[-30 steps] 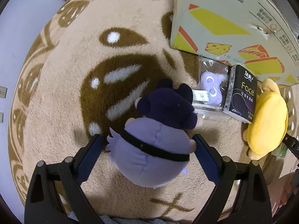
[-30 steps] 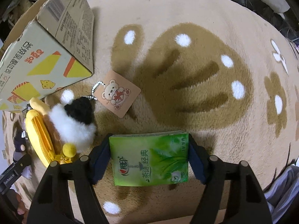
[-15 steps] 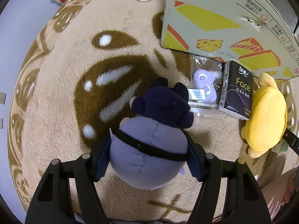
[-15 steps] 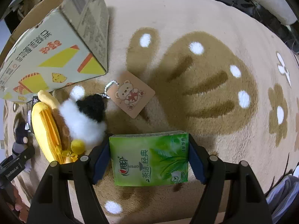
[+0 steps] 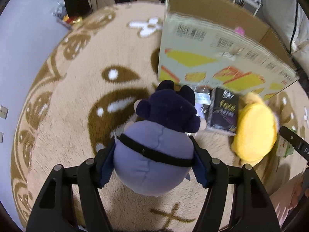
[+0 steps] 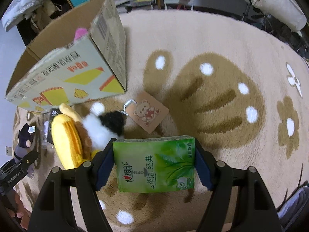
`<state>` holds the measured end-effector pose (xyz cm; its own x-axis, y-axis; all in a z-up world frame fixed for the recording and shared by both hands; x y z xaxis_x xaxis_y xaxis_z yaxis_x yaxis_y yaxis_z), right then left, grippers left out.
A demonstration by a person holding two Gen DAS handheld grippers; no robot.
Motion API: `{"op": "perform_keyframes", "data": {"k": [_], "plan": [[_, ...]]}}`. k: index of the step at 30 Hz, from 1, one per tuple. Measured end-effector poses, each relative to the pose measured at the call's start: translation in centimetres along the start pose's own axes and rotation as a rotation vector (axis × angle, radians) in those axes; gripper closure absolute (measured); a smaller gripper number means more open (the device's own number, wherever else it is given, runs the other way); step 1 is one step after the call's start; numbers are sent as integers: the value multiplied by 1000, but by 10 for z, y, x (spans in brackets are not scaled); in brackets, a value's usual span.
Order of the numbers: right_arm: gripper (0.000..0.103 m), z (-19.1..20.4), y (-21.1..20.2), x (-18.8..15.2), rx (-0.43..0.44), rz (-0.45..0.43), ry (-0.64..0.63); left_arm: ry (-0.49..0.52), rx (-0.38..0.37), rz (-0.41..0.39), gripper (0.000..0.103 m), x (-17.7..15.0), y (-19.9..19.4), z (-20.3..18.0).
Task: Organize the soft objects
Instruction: 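Close the left tool on the purple plush while the right tool grips the green tissue pack, then lift the purple plush with the left tool while the right tool carries the tissue pack over the box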
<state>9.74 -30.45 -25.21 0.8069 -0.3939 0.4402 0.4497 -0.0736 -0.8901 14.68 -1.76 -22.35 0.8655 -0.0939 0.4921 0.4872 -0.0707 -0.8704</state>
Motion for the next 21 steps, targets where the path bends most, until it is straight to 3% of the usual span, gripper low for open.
{"op": "perform_keyframes", "data": {"k": [8,14,21], "plan": [[25,20,-35,18,99,-190,-10,17,14,-195,35,31,-37,5],[25,21,-64,38,171,-349,-20,21,51,-265,35,36,-56,4],[25,37,-110,50,249,-570,-106,19,28,-403,35,48,-83,2]]}}
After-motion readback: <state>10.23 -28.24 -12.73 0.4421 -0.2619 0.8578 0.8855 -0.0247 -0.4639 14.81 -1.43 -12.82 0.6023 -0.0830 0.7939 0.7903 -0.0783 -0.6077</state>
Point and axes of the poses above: each gripper's, at about its wrist camera, not at the fingertips, and y roughly the way its jaws point, z to its left, x to its top, the point moved 10 cm from there along y, roughly the way its jaws point, and after that the axes turned 9 degrees about -z, right-handed, at the moved point
